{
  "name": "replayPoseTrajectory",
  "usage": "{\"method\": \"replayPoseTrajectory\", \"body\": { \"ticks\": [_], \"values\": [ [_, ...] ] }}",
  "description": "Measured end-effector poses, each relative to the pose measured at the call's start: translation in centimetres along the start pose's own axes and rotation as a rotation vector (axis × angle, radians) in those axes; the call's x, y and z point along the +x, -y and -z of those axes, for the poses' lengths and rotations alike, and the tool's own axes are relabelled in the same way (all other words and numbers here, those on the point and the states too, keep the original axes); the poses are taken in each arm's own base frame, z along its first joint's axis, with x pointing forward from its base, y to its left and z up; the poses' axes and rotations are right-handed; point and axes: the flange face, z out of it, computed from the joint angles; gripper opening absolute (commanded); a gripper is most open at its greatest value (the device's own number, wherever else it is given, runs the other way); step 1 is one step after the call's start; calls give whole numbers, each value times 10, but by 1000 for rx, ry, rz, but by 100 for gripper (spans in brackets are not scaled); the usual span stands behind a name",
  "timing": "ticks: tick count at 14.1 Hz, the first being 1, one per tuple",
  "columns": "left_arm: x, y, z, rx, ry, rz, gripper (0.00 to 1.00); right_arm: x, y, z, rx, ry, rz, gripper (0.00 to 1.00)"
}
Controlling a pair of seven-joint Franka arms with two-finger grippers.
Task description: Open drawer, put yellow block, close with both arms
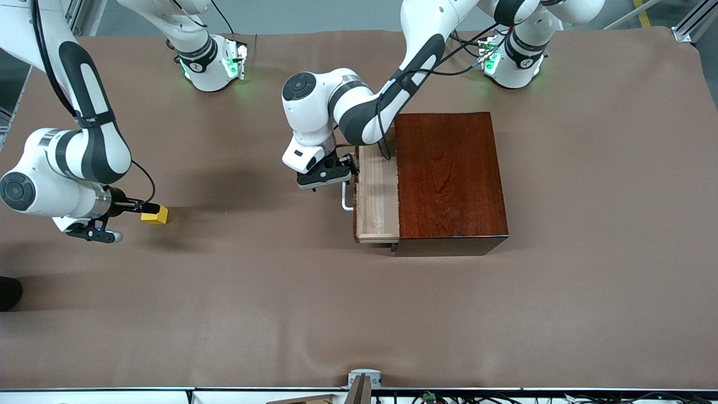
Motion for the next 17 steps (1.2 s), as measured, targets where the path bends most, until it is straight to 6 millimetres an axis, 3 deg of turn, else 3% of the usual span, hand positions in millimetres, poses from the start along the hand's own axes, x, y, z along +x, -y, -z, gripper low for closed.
{"method": "replayPoseTrajectory", "body": {
  "ticks": [5,8,9,11,14,15,17],
  "values": [
    [-3,-10,6,-50,-2,16,100,0,-20,-42,4,-37,36,100],
    [1,-14,14,-80,-7,27,100,0,-21,-57,3,-49,38,100],
    [4,-15,19,-88,-12,31,100,-1,-21,-61,3,-58,38,92],
    [11,-14,31,-89,-20,40,100,-2,-21,-67,2,-62,39,56],
    [37,0,57,-71,-32,76,100,-2,-19,-71,3,-61,46,5],
    [46,6,68,-62,-31,87,100,-1,-19,-70,3,-62,47,0],
    [64,20,91,-45,-29,98,100,-1,-19,-70,3,-62,49,0]
  ]
}}
